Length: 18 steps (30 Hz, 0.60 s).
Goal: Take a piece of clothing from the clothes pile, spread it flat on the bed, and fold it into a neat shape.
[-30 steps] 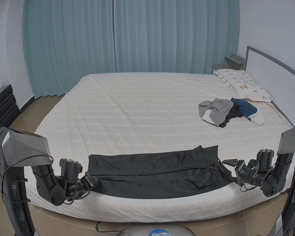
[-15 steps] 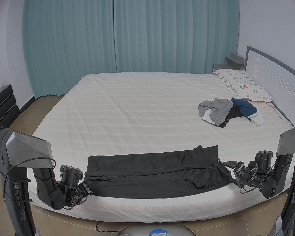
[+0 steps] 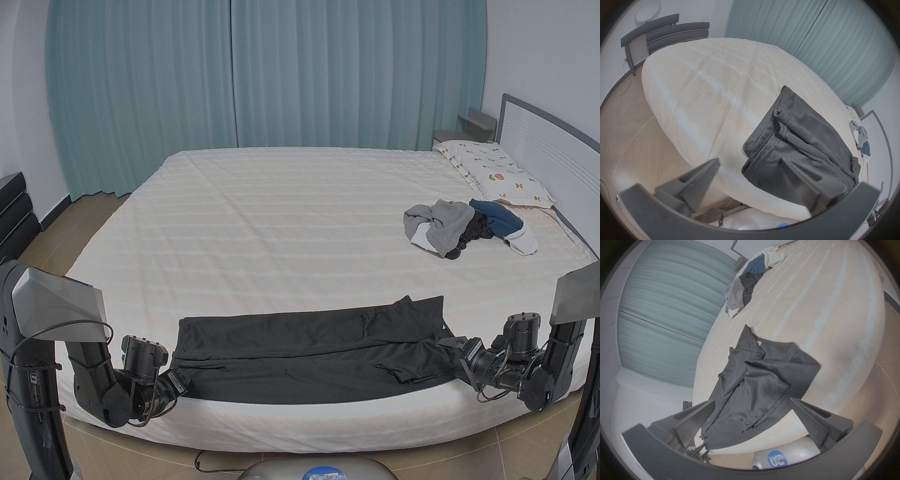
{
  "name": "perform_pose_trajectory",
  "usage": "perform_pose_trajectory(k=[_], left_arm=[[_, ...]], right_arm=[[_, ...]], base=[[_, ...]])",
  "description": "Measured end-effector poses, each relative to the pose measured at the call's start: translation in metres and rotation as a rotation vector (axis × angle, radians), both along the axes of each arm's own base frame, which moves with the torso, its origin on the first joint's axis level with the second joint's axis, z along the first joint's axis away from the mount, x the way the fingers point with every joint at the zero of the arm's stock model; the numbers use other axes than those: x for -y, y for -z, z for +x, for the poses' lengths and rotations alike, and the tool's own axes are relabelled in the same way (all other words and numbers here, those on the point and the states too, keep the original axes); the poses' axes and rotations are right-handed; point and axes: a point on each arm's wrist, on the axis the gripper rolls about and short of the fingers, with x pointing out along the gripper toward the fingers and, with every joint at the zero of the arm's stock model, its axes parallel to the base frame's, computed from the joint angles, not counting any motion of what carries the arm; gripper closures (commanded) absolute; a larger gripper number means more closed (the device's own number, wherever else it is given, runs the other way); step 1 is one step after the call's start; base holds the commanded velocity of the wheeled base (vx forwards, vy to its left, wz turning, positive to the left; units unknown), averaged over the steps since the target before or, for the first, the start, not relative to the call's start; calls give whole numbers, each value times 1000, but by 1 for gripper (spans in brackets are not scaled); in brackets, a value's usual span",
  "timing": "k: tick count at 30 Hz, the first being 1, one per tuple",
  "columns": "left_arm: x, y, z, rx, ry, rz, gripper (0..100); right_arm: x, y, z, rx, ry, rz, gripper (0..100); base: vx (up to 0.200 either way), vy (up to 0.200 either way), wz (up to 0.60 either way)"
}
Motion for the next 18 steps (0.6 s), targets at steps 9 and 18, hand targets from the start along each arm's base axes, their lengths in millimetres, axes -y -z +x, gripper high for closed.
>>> perform_pose_trajectory(k=[9,18], left_arm=[[-2,-8,8,89,-44,-62,0],[-8,-14,10,98,-41,-179,0]], right_arm=[[-24,7,6,-6,25,-3,0],[-38,15,8,-20,8,-7,0]], base=[[0,0,0],[0,0,0]])
